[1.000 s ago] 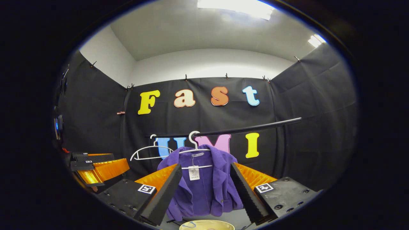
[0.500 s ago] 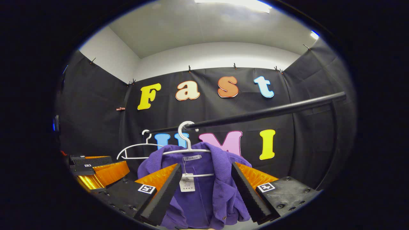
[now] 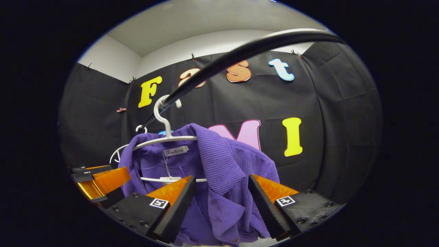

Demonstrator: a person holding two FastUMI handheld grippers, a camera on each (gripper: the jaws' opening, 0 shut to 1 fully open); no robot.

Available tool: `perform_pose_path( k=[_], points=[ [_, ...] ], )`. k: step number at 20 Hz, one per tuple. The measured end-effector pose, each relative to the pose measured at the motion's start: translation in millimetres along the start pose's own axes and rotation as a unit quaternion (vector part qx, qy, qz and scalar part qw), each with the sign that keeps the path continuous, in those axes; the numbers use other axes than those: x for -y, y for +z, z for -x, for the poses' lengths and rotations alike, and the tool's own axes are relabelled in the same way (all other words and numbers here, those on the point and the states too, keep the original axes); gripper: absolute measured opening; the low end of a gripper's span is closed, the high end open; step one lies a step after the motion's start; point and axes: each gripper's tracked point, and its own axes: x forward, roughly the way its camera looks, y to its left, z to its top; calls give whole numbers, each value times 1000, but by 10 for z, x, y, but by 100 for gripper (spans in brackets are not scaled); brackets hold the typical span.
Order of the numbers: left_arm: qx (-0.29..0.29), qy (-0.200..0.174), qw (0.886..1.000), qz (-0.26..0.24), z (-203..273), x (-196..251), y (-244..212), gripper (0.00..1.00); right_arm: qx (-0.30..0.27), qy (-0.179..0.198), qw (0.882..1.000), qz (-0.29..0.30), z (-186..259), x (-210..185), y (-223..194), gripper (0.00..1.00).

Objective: Grasp the clothes on the hanger with both hands and then place them into the laundry hamper below.

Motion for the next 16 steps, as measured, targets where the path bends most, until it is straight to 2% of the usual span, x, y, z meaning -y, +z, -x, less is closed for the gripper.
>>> perform_pose_path(
  k=[7, 13, 14, 15, 16],
  points=[
    [-25, 36, 999, -9, -342, 7, -299, 94, -13, 32, 999, -20, -360, 78, -240, 98],
    [-25, 56, 998, -35, -609, -50, -386, 91, -8, 56, 998, -35, -575, 82, -229, 96],
    [-25, 56, 997, -38, -639, -67, -422, 88, -9, 63, 997, -38, -656, 68, -249, 87],
    [-25, 58, 997, -37, -681, -93, -445, 86, -11, 74, 996, -41, -674, 44, -244, 85],
    [-25, 63, 997, -31, -722, -133, -451, 77, -15, 74, 997, -35, -722, 72, -234, 78]
  ],
)
